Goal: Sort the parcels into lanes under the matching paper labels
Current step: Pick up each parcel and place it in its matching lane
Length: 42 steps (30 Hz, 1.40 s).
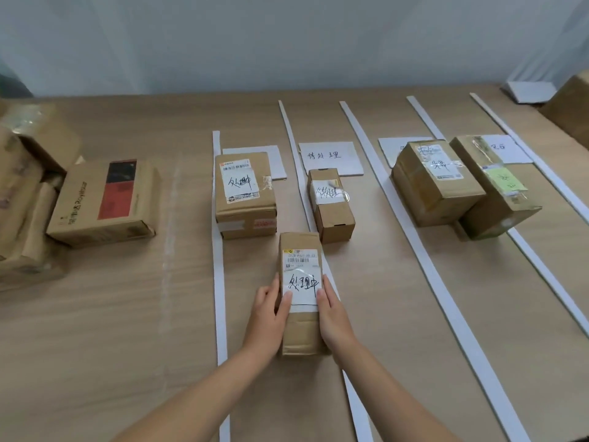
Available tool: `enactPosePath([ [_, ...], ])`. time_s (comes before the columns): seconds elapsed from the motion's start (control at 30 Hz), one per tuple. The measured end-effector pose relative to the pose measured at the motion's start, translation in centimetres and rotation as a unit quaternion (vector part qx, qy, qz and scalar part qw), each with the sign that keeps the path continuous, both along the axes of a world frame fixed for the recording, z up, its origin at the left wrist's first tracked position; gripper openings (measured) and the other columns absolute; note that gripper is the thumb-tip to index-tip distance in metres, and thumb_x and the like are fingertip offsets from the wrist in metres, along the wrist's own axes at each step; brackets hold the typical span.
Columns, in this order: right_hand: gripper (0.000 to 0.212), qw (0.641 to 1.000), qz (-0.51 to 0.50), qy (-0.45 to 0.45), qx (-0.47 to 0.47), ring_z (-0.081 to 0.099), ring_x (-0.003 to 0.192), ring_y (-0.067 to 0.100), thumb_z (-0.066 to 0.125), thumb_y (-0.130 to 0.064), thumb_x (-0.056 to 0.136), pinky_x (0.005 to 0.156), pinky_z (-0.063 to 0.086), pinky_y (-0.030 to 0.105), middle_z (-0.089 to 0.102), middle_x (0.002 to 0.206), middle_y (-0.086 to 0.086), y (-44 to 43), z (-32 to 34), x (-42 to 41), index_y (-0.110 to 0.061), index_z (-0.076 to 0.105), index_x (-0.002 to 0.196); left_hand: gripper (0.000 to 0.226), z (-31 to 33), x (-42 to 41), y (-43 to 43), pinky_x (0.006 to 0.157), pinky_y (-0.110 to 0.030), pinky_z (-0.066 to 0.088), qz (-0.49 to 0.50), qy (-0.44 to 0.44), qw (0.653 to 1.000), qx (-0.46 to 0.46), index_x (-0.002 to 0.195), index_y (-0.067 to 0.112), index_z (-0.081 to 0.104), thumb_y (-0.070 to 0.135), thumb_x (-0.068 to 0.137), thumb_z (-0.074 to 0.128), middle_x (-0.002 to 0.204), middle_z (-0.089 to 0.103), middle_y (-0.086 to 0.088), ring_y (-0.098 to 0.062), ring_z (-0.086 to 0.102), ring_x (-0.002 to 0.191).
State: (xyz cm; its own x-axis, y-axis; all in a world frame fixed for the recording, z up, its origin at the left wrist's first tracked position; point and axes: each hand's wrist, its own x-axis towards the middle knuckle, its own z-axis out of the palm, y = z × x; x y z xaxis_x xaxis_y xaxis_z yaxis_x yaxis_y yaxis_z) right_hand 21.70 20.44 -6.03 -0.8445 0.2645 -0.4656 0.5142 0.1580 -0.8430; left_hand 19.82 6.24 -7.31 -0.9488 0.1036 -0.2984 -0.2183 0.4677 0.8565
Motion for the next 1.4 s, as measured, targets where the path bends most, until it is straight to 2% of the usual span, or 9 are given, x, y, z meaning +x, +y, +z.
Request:
enactPosePath([
  [0.33, 0.048, 0.999, 0.028, 0.029, 0.025, 0.031, 0.139, 0.002, 0.027, -0.028, 0.109, 0.114, 0.02, 0.019, 0.035, 0.157, -0.009, 0.8, -1.0, -5.3, -0.025, 0.025, 0.157, 0.056, 0.1, -4.6, 1.5, 0.095, -0.014, 0.03, 0.042, -0.003, 0.999, 0.01, 0.155, 0.028, 0.026, 0.04, 0.103, 0.042, 0.123, 0.043, 0.006, -0.004, 0.046, 0.117],
  [0.47, 0.044, 0.996, 0.064, 0.043, 0.049, 0.046, 0.131, 0.007, 0.027, -0.025, 0.109, 0.109, 0.036, 0.019, 0.049, 0.146, -0.008, 1.8, -0.5, -8.0, -0.027, 0.034, 0.153, 0.062, 0.5, -6.2, 2.7, 0.098, -0.019, 0.033, 0.101, -0.053, 0.991, 0.063, 0.154, 0.024, 0.029, 0.044, 0.099, 0.05, 0.128, 0.043, 0.011, -0.007, 0.047, 0.122],
  [0.53, 0.045, 0.993, 0.071, 0.047, 0.083, 0.049, 0.123, 0.011, 0.03, -0.021, 0.109, 0.096, 0.038, 0.015, 0.051, 0.137, -0.005, 2.4, 0.2, -9.5, -0.022, 0.033, 0.154, 0.068, 1.1, -6.9, 3.5, 0.094, -0.019, 0.035, 0.169, -0.103, 0.973, 0.118, 0.152, 0.017, 0.032, 0.041, 0.095, 0.06, 0.124, 0.047, 0.01, -0.006, 0.049, 0.113],
  [0.67, 0.054, 0.986, 0.06, 0.069, 0.143, 0.038, 0.137, 0.008, 0.033, -0.026, 0.107, 0.11, 0.032, 0.019, 0.037, 0.153, -0.001, 2.6, 0.7, -8.8, -0.022, 0.019, 0.159, 0.041, 0.8, -5.5, 4.1, 0.074, -0.003, 0.042, 0.216, -0.121, 0.958, 0.143, 0.127, 0.014, 0.052, 0.03, 0.092, 0.067, 0.113, 0.061, 0.006, 0.002, 0.057, 0.094],
  [0.73, 0.054, 0.977, 0.094, 0.081, 0.171, 0.036, 0.127, -0.005, 0.032, -0.025, 0.108, 0.094, 0.026, 0.001, 0.031, 0.154, -0.005, 2.1, 0.5, -7.2, -0.023, 0.016, 0.159, 0.039, 0.0, -4.4, 4.2, 0.086, -0.012, 0.047, 0.208, -0.116, 0.962, 0.134, 0.119, 0.018, 0.056, 0.037, 0.089, 0.069, 0.115, 0.064, 0.003, -0.003, 0.06, 0.101],
  [0.87, 0.052, 0.977, 0.06, 0.099, 0.18, 0.039, 0.135, 0.008, 0.033, -0.022, 0.107, 0.097, 0.029, 0.01, 0.038, 0.151, 0.002, 1.6, -0.1, -8.2, -0.022, 0.021, 0.158, 0.041, -0.5, -5.7, 4.8, 0.092, -0.024, 0.045, 0.22, -0.115, 0.959, 0.135, 0.123, 0.022, 0.058, 0.045, 0.089, 0.067, 0.119, 0.062, 0.005, -0.006, 0.059, 0.108],
  [1.03, 0.052, 0.974, 0.054, 0.101, 0.197, 0.043, 0.136, 0.018, 0.032, -0.022, 0.107, 0.099, 0.034, 0.019, 0.034, 0.152, 0.005, 0.6, -0.3, -11.4, -0.023, 0.019, 0.158, 0.01, 2.6, -9.1, 5.5, 0.087, -0.031, 0.046, 0.289, 0.024, 0.956, 0.04, 0.099, 0.019, 0.056, 0.021, 0.093, 0.063, 0.104, 0.05, 0.003, -0.022, 0.058, 0.098],
  [1.2, 0.056, 0.964, 0.101, 0.075, 0.235, 0.027, 0.146, 0.016, 0.022, -0.023, 0.108, 0.103, 0.045, 0.04, 0.007, 0.163, -0.011, -0.4, 0.0, -14.3, -0.032, -0.001, 0.158, 0.027, 6.9, -16.2, 0.5, 0.091, -0.02, 0.036, 0.218, 0.296, 0.924, -0.105, 0.107, 0.011, 0.059, -0.005, 0.085, 0.057, 0.111, 0.05, -0.002, -0.017, 0.047, 0.1],
  [1.4, 0.057, 0.95, 0.099, 0.075, 0.285, 0.033, 0.142, 0.018, 0.021, -0.021, 0.107, 0.094, 0.052, 0.042, 0.004, 0.162, -0.014, -0.7, -0.4, -17.9, -0.029, -0.003, 0.158, 0.074, 4.8, -23.6, -5.8, 0.118, -0.042, 0.024, 0.125, 0.118, 0.953, -0.25, 0.157, 0.021, 0.015, 0.046, 0.097, 0.052, 0.161, 0.019, -0.006, -0.025, 0.02, 0.147],
])
